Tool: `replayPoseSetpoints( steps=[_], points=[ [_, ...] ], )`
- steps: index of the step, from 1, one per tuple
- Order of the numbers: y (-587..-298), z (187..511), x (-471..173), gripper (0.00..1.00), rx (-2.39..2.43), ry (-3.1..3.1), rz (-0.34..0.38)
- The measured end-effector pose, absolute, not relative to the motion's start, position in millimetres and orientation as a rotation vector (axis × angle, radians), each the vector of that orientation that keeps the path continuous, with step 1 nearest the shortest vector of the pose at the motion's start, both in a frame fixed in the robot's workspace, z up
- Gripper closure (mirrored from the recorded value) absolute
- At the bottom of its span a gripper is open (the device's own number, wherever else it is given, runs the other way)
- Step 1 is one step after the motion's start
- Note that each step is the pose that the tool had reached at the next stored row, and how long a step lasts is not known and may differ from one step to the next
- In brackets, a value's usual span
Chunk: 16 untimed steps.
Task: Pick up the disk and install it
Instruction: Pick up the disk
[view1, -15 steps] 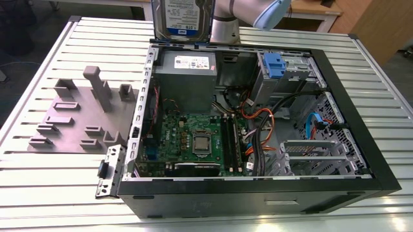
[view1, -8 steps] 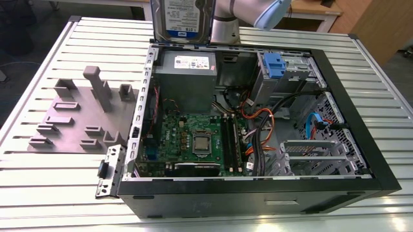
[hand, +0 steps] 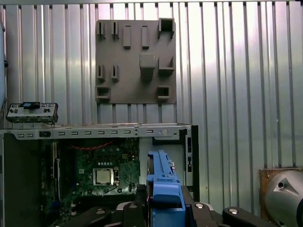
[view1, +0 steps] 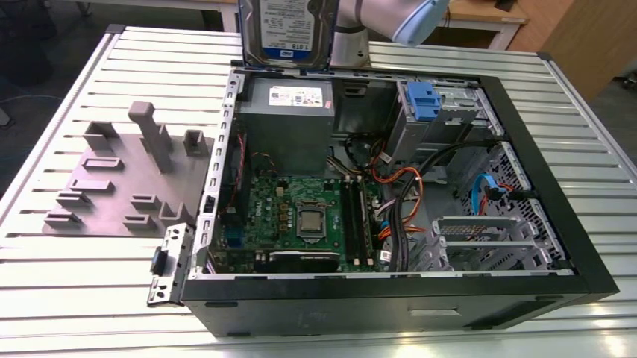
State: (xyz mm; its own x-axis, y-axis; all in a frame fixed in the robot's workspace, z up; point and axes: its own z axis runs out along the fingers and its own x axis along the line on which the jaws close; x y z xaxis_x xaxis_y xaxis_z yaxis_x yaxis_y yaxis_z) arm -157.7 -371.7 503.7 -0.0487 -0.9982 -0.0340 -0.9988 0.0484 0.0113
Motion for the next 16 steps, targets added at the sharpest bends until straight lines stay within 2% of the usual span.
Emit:
replayPoseSetpoints(
  steps=[16],
  points=[
    [-371.7, 503.6, -154.7, 0.63, -2.155, 2.262, 0.049]
  ],
)
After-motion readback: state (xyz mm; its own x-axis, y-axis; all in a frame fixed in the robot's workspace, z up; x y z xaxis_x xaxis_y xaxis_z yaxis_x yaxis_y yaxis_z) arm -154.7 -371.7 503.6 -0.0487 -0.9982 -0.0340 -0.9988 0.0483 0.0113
